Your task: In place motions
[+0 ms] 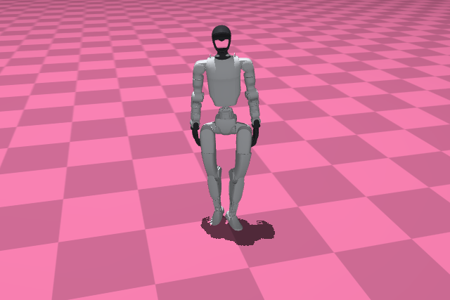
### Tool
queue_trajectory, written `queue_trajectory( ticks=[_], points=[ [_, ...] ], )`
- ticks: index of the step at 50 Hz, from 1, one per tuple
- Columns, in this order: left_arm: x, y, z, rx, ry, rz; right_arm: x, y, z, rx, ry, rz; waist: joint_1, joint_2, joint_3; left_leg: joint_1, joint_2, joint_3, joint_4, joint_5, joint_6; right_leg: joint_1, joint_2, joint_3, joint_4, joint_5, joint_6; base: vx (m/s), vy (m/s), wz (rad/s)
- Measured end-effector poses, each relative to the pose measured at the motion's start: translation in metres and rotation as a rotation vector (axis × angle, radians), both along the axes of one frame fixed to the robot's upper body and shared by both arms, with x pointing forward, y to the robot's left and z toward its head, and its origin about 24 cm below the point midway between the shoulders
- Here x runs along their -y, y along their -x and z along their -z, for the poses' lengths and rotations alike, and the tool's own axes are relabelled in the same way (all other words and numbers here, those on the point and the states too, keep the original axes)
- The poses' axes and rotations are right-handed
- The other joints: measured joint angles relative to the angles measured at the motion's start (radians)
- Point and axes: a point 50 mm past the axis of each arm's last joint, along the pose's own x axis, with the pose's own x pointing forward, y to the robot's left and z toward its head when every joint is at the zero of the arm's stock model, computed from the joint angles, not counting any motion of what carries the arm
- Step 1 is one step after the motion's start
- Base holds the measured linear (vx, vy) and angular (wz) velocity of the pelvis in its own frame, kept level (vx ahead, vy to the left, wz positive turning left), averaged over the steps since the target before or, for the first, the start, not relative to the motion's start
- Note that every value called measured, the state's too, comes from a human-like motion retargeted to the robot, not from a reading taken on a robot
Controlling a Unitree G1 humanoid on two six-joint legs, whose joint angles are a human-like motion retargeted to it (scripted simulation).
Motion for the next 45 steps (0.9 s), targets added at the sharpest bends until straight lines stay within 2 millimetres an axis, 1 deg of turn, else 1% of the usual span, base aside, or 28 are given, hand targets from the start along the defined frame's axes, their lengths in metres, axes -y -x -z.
queue_trajectory(
  ticks=[3, 9, 17, 22, 27, 37, 45],
  points=[
    [-0.002, -0.005, 0.000, 0.018, -0.005, -0.001, -0.002, 0.000, 0.000, 0.002, -0.006, 0.011, -0.011, 0.000, -0.001, 0.004, -0.005, -0.022, -0.007, 0.003, 0.005, -0.003, -0.018, -0.026, 0.010, 0.001, 0.017, 0.06, 0.06, 0.36],
    [-0.004, -0.010, 0.000, 0.034, -0.005, -0.025, -0.006, -0.009, 0.002, 0.024, -0.037, -0.035, -0.089, -0.016, -0.003, 0.006, -0.042, -0.104, -0.017, 0.011, 0.021, -0.007, -0.024, -0.119, 0.011, 0.008, 0.007, 0.05, 0.06, 0.71],
    [-0.005, -0.005, -0.001, 0.011, 0.019, -0.033, -0.016, -0.023, 0.004, 0.060, -0.094, -0.063, -0.108, -0.022, -0.010, 0.012, -0.051, -0.116, -0.035, 0.013, 0.028, -0.009, -0.029, -0.135, 0.014, 0.011, 0.018, 0.01, 0.01, 0.08],
    [-0.006, 0.000, -0.001, -0.005, 0.017, -0.034, -0.018, -0.027, 0.004, 0.066, -0.108, -0.103, -0.109, -0.028, -0.009, 0.015, -0.052, -0.114, -0.039, 0.012, 0.031, -0.011, -0.030, -0.136, 0.017, 0.013, 0.021, 0.00, 0.00, 0.00],
    [-0.008, 0.003, -0.002, -0.018, 0.013, -0.035, -0.017, -0.026, 0.004, 0.061, -0.108, -0.131, -0.107, -0.034, -0.009, 0.016, -0.052, -0.112, -0.039, 0.010, 0.033, -0.010, -0.032, -0.137, 0.017, 0.016, 0.024, 0.00, 0.00, 0.00],
    [-0.008, 0.005, -0.002, -0.029, 0.034, -0.043, -0.010, -0.016, 0.002, 0.017, -0.085, -0.070, -0.111, -0.038, -0.011, 0.020, -0.054, -0.114, -0.038, 0.005, 0.037, -0.009, -0.035, -0.141, 0.022, 0.015, 0.027, 0.00, 0.00, 0.00],
    [-0.007, 0.006, -0.003, -0.036, 0.054, -0.050, -0.008, -0.017, 0.002, 0.013, -0.076, -0.064, -0.121, -0.036, -0.018, 0.019, -0.053, -0.110, -0.039, 0.001, 0.037, -0.014, -0.032, -0.137, 0.024, 0.013, 0.026, 0.00, 0.00, 0.00]
  ],
)
